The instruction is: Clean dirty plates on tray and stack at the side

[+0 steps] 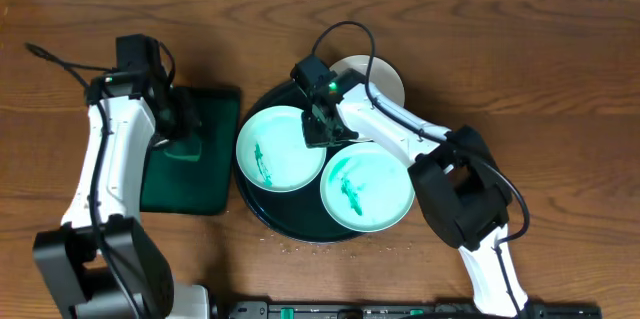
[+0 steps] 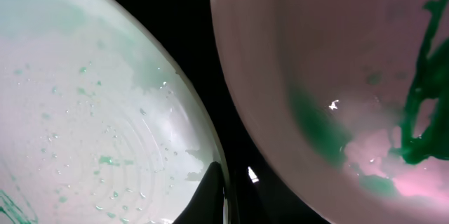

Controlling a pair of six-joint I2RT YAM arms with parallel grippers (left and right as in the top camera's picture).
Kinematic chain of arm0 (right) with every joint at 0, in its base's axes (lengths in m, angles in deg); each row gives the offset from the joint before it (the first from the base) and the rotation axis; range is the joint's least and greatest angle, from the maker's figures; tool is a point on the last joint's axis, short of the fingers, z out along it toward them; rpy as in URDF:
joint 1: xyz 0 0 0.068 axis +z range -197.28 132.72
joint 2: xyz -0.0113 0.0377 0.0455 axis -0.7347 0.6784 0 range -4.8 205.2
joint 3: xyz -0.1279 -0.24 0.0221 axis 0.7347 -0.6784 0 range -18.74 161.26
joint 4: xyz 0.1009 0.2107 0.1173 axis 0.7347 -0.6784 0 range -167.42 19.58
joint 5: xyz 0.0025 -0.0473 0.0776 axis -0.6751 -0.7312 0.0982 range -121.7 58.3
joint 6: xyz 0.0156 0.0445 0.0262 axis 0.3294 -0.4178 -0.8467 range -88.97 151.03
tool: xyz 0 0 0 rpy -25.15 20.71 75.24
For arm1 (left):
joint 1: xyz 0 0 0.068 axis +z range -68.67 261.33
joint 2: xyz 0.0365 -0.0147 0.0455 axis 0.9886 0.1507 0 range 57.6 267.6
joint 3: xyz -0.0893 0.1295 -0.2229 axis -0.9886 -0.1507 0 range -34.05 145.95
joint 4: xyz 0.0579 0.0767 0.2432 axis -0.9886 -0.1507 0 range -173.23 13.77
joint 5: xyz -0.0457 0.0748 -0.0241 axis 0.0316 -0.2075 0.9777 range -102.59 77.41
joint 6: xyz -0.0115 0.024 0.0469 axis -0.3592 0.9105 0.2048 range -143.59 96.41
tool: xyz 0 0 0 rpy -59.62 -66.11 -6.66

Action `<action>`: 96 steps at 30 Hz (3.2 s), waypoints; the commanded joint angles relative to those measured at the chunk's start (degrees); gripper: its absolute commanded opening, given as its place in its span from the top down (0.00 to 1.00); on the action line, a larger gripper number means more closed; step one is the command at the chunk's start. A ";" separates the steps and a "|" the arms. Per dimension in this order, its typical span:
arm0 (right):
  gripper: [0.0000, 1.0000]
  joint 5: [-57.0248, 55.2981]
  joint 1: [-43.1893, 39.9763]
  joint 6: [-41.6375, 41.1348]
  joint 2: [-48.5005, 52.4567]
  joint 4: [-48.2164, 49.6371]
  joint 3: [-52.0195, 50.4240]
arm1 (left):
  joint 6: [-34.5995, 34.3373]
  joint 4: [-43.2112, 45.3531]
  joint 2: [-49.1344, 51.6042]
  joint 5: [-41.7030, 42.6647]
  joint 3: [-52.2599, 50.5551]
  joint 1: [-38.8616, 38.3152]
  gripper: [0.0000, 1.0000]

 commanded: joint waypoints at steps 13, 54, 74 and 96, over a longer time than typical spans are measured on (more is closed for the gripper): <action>0.99 2.95 -0.22 1.44 1.99 1.14 0.15 | -4.00 0.13 0.52 9.73 -0.90 -3.87 0.93; 0.99 6.05 -1.73 3.37 1.99 0.76 0.02 | -18.82 19.82 9.18 -7.37 -16.63 -24.39 0.93; 0.99 6.05 -1.73 3.39 1.99 0.76 0.02 | -11.89 23.04 8.55 -18.69 -12.83 -22.25 0.93; 0.99 6.05 -1.62 3.39 1.99 0.90 0.02 | 5.11 25.92 9.73 10.51 -14.16 -26.08 0.93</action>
